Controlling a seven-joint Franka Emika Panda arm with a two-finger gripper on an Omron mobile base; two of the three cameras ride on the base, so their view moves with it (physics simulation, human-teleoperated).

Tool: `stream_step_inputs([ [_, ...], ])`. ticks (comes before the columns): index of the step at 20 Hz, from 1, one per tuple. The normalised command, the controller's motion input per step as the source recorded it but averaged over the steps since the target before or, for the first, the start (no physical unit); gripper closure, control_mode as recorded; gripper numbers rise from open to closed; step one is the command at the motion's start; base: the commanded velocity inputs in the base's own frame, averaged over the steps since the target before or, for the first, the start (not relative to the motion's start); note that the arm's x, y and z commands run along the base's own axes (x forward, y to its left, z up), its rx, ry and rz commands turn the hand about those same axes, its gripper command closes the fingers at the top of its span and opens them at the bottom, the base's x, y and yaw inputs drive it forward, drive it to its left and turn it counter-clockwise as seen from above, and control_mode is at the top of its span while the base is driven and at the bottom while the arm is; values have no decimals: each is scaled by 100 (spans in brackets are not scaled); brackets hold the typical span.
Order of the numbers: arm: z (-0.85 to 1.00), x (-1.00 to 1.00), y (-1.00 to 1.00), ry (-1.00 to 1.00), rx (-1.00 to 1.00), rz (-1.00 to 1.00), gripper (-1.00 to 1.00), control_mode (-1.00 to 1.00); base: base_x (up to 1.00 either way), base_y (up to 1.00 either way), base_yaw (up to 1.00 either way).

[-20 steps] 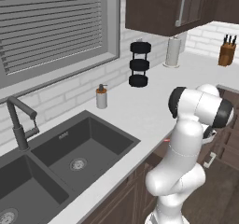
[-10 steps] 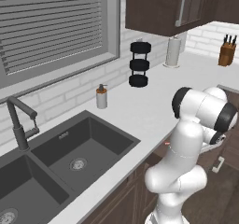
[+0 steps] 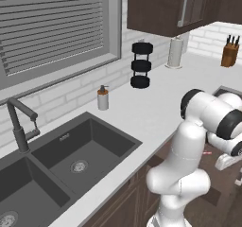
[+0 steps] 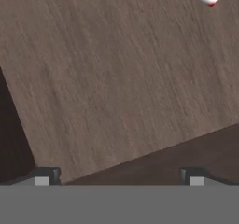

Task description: Take a straw from the drawer in front and place it inside the glass cup on the dining counter.

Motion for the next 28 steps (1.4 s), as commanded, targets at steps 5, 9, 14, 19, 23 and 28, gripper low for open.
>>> stream_step_inputs([
  [5, 20, -57, -57, 2, 4, 6, -100, -100, 0, 0, 0],
  [9, 84, 17, -2, 0, 9, 13, -100, -100, 0, 0, 0],
  [14, 74, 56, 41, 0, 1, 15, -100, -100, 0, 0, 0],
  [19, 15, 55, 54, 9, 0, 22, -100, -100, 0, 0, 0],
  [23, -20, 41, 50, 5, 0, 27, -100, -100, 0, 0, 0],
  [28, -22, 26, 32, 1, 0, 18, -100, -100, 0, 0, 0],
])
